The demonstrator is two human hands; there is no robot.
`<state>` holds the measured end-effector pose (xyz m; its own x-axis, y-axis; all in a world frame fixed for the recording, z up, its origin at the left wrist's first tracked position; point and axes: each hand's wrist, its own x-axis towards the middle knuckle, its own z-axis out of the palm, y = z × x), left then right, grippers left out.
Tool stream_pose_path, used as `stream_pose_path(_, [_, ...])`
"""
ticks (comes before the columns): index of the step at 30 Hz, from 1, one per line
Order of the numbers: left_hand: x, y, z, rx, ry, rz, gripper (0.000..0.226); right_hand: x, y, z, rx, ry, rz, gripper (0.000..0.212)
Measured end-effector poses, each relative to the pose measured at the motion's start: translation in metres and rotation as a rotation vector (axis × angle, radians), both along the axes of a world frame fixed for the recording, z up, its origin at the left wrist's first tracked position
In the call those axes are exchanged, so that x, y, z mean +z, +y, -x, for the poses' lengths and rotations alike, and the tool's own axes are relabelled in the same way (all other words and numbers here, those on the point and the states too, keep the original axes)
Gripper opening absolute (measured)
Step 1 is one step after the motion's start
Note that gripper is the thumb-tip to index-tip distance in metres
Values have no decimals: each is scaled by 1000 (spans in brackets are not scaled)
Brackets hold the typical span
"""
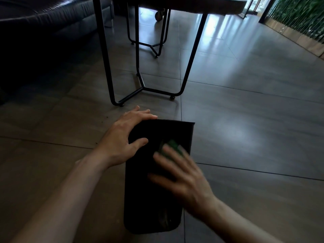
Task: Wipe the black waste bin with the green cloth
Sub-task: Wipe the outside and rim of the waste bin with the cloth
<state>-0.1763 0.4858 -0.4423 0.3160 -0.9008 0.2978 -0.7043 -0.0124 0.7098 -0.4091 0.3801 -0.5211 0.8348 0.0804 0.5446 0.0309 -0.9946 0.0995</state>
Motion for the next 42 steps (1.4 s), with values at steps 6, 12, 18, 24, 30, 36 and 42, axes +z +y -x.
stream_pose_path(6, [-2,-3,-2,18,-17,-1,69,5,9,-36,-219,-168,-146,36])
stream_pose_path(12, [-2,1,-3,35,-14,-19,70,-97,45,35,63,117,596,63])
stream_pose_path(18, [1,-2,1,-16,-7,-23,70,6,1,-20,-27,-29,-57,34])
stream_pose_path(24, [0,-5,0,3,-30,-18,71,8,6,-40,-228,-140,-166,43])
stream_pose_path(30, [-1,-4,1,25,-19,-21,70,-77,47,46,101,272,371,47])
stream_pose_path(36, [1,-8,3,-27,-8,-20,71,13,-3,-20,-203,-57,-105,55])
stream_pose_path(42, [0,-8,1,9,-9,-21,75,-8,20,-29,-214,-55,-79,62])
